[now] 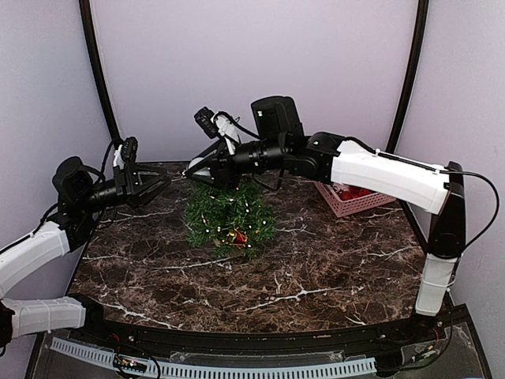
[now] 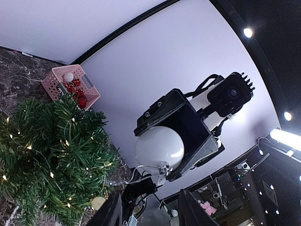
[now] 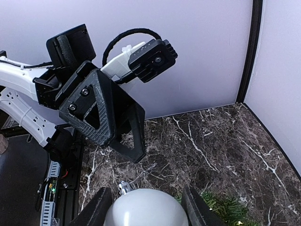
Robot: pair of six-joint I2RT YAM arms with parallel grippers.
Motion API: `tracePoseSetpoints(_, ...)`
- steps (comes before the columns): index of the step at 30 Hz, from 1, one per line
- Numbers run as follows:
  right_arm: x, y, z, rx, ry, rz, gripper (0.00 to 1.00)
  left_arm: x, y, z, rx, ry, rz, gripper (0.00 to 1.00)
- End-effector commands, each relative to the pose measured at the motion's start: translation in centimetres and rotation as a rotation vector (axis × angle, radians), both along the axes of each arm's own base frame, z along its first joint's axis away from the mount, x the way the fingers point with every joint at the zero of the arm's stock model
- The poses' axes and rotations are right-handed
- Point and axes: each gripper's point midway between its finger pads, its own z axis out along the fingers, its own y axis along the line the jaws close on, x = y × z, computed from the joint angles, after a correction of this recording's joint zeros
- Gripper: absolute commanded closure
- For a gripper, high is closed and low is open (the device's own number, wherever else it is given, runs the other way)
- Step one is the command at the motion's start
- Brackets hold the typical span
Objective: Decorate the small christmas tree
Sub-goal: Hang the ornament ball on the branch.
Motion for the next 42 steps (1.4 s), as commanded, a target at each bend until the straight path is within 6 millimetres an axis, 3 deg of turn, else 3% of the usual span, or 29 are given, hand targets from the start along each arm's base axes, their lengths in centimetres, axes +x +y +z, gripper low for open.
tracePoseSetpoints(1,-0.8,0.9,2.2,0.072,-0.044,0.039,0.58,-0.5,-0.1,1.8,-0.019,-0.060,-0.027,0.56)
tracePoseSetpoints(6,-1.0,1.0,2.4,0.079,-0.047,0.048,0.58,-0.1,-0.4,1.4,-0.013,-0.045,-0.022,0.52)
tracePoseSetpoints(12,-1.4,1.1,2.7,0.089,-0.050,0.063,0.58,0.7,-0.4,0.0,0.014,0.000,0.009,0.40)
tracePoseSetpoints(18,-1.5,1.3,2.4,0.089,-0.044,0.068,0.59,0.2,-1.2,0.7,0.010,-0.022,-0.039,0.33)
tracePoseSetpoints(28,-1.4,1.1,1.8,0.074,-0.037,0.056,0.59,0.0,-1.2,0.6,-0.007,-0.017,-0.040,0.76)
tracePoseSetpoints(37,-0.8,0.9,0.3,0.027,-0.030,0.017,0.59,0.5,-0.6,0.4,-0.018,-0.025,0.024,1.00)
tracePoseSetpoints(42,-0.2,0.5,-0.7,-0.001,-0.020,-0.024,0.59,0.9,-0.4,0.0,-0.020,-0.039,0.056,1.00)
